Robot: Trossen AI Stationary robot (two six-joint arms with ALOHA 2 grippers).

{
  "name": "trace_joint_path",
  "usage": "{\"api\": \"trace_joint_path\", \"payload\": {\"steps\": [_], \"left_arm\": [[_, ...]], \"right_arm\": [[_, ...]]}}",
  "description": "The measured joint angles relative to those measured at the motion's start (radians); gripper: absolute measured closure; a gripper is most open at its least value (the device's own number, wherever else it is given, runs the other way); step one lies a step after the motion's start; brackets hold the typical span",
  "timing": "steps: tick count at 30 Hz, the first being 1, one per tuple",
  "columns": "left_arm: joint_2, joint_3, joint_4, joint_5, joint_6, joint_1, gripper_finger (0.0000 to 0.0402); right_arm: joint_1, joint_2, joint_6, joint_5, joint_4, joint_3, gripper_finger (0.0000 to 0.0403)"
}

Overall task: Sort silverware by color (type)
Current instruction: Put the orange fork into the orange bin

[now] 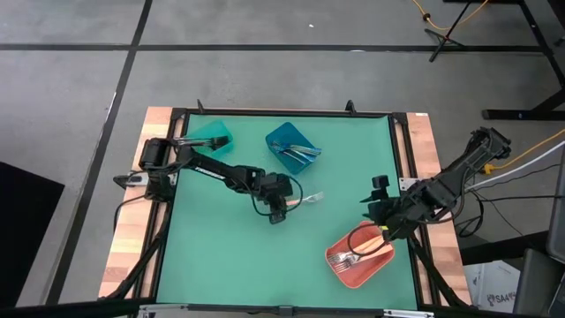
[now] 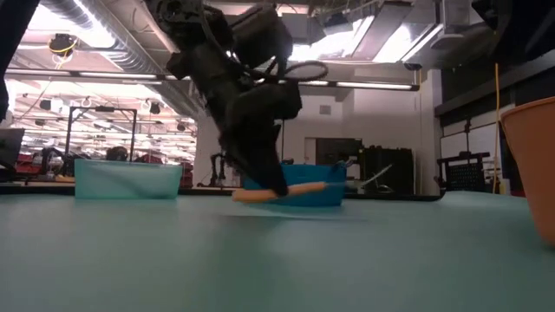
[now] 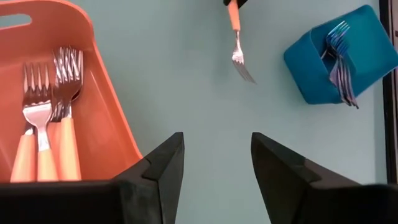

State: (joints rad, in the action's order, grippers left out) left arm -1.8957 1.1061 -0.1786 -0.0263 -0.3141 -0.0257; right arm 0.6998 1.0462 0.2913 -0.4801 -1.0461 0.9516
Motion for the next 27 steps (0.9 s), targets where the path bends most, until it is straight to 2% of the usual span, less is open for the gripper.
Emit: {"api": "trace_joint_path", "payload": {"steps": [9,19,27], "left_arm": [[0.0,0.0,0.199,0.004,-0.079,-0.037,0.0334],[0.001,0.001,0.602,0.066,-0.08,-0.048,0.0334],[0.002,0.002,0.818,0.12,-0.07,-0.048,0.0334]], "right_arm": [[0.0,0.0,0.0,-0.001,0.009,0.0,0.023],[0.0,0.0,0.0,-0.01,0.066,0.0,0.023],[0.0,0.0,0.0,-0.114,0.141,0.001,0.023]]}}
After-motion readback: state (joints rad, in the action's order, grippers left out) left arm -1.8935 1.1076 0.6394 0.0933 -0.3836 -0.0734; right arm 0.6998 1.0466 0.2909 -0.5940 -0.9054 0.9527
